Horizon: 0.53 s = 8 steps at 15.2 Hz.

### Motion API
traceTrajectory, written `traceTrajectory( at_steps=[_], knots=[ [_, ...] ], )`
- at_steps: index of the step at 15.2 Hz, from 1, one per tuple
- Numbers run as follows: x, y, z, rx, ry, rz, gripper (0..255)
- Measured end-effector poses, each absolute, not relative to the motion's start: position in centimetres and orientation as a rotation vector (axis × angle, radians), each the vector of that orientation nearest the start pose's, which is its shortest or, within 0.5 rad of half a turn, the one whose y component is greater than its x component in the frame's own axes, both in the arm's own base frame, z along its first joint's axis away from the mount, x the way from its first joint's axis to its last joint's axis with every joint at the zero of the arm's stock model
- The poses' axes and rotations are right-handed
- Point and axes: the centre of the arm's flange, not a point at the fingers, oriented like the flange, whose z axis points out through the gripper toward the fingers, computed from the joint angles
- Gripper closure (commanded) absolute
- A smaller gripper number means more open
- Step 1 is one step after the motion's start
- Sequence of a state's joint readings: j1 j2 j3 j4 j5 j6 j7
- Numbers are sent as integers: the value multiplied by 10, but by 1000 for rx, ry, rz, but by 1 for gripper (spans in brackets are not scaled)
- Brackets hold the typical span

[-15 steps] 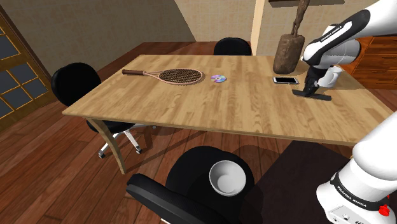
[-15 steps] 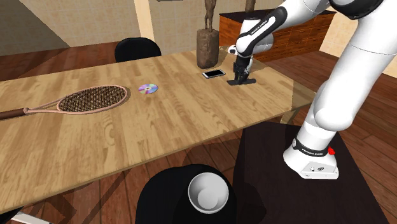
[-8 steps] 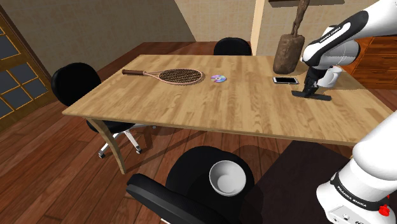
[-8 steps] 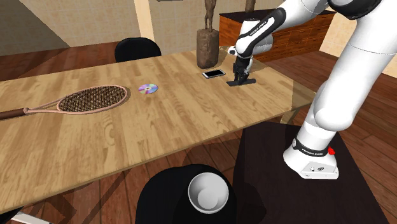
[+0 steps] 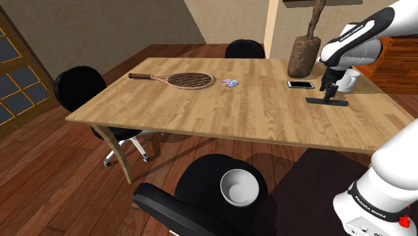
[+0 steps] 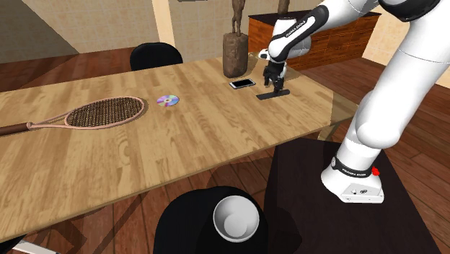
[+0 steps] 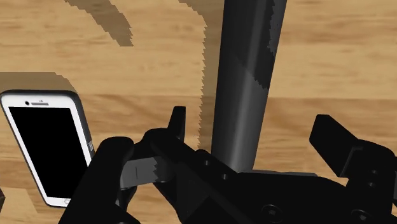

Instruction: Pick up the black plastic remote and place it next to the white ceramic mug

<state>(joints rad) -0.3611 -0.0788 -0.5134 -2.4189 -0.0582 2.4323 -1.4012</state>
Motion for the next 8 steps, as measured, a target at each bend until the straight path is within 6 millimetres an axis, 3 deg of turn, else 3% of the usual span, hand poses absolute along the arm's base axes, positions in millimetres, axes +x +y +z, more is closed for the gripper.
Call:
traceTrajectory(
  at_steps=[3, 8],
  knots=[
    [311, -373, 373, -3088, -903, -55, 0],
    [311, -374, 378, -3087, -903, -53, 0]
  ],
)
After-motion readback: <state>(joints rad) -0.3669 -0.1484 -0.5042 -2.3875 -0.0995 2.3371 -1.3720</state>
